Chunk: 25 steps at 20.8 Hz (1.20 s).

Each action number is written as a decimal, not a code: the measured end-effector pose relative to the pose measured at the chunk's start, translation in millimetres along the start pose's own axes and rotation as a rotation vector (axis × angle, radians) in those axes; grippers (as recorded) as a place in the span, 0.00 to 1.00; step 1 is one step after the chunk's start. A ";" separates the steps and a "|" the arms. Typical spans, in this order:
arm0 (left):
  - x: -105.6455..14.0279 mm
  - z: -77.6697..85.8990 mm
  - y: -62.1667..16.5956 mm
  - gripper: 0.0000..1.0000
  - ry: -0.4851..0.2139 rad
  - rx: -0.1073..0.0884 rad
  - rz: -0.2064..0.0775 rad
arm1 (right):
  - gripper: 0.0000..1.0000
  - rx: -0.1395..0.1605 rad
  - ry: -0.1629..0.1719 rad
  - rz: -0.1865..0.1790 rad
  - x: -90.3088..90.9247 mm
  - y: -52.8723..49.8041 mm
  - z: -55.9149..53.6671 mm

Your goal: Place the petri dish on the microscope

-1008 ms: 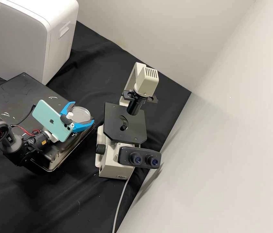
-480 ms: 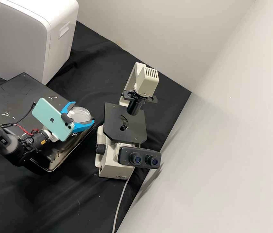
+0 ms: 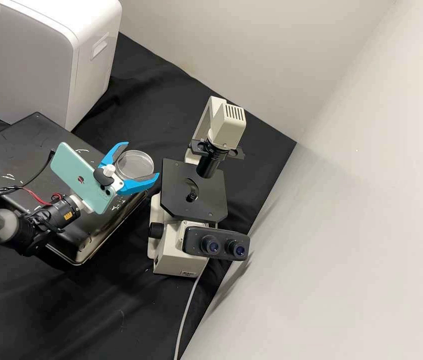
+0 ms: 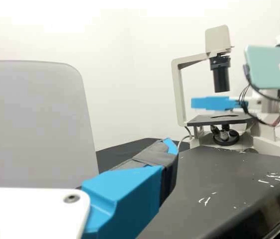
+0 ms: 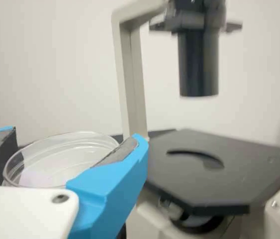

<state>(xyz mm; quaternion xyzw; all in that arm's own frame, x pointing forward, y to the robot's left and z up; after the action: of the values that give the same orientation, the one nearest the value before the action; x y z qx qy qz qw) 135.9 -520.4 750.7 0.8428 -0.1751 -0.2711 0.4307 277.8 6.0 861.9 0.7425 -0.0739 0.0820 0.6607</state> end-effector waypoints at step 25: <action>0.6 1.0 -1.8 1.00 -0.015 0.009 -0.011 | 0.00 0.009 -0.123 0.020 28.6 17.6 37.5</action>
<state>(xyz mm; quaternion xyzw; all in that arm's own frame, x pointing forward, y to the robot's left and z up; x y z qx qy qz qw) 135.9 -520.3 748.5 0.8437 -0.1749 -0.2792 0.4239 302.8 -33.4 881.0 0.7483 -0.1213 0.0430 0.6508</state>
